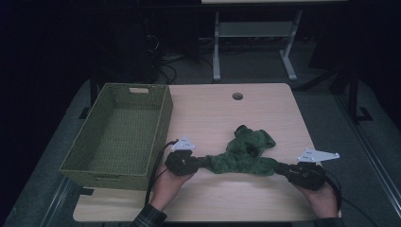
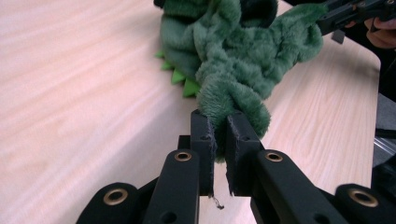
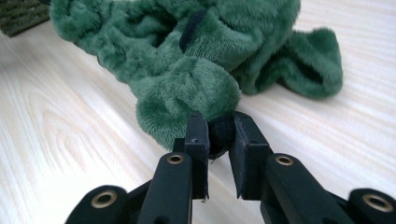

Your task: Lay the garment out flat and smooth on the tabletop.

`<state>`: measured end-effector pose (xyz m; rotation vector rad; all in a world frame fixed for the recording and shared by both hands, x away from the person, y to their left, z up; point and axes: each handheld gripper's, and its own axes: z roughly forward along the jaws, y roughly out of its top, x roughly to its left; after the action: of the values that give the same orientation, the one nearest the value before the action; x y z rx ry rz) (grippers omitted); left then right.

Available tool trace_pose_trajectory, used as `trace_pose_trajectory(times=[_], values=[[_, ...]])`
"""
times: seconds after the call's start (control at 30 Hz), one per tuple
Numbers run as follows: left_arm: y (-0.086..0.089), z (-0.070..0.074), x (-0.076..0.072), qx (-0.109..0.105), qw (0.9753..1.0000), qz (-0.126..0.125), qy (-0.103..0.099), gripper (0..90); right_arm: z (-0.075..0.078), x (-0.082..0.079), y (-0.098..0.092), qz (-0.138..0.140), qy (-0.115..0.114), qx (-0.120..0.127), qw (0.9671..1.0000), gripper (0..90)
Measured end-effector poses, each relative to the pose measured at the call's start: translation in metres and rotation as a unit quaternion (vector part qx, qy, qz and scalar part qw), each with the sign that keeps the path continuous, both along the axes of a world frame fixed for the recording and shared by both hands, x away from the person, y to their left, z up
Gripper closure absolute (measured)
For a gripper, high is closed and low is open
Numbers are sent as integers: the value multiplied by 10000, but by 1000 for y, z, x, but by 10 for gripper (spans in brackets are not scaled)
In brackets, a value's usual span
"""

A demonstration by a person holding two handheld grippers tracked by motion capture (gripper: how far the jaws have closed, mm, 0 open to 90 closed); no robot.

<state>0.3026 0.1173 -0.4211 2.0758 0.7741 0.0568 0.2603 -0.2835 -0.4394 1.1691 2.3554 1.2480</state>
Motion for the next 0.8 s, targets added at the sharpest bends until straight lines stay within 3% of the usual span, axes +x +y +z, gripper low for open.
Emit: trace_pose_trajectory(times=[0.07, 0.2, 0.37, 0.6, 0.7, 0.8], values=[[2, -5, -3, 58, 10000, -13, 43, 829, -2, -1, -1, 19, 12, -25, 10000, 777], [7, -24, -6, 188, 9995, 21, 247, 826, -11, -3, 0, 44, 261, -172, 9995, 775], [12, -35, -8, 221, 9992, 93, 313, 817, -18, -1, 6, 105, 383, -297, 9988, 755], [15, -37, -11, 387, 9986, 274, 246, 699, -21, 0, 6, 41, 410, -328, 9986, 670], [19, -29, -15, 304, 9986, 399, 190, 597, -18, -1, 3, -81, 309, -274, 9991, 569], [19, -22, -16, 267, 9988, 392, 127, 560, -12, -2, -1, -148, 179, -132, 9996, 556]])
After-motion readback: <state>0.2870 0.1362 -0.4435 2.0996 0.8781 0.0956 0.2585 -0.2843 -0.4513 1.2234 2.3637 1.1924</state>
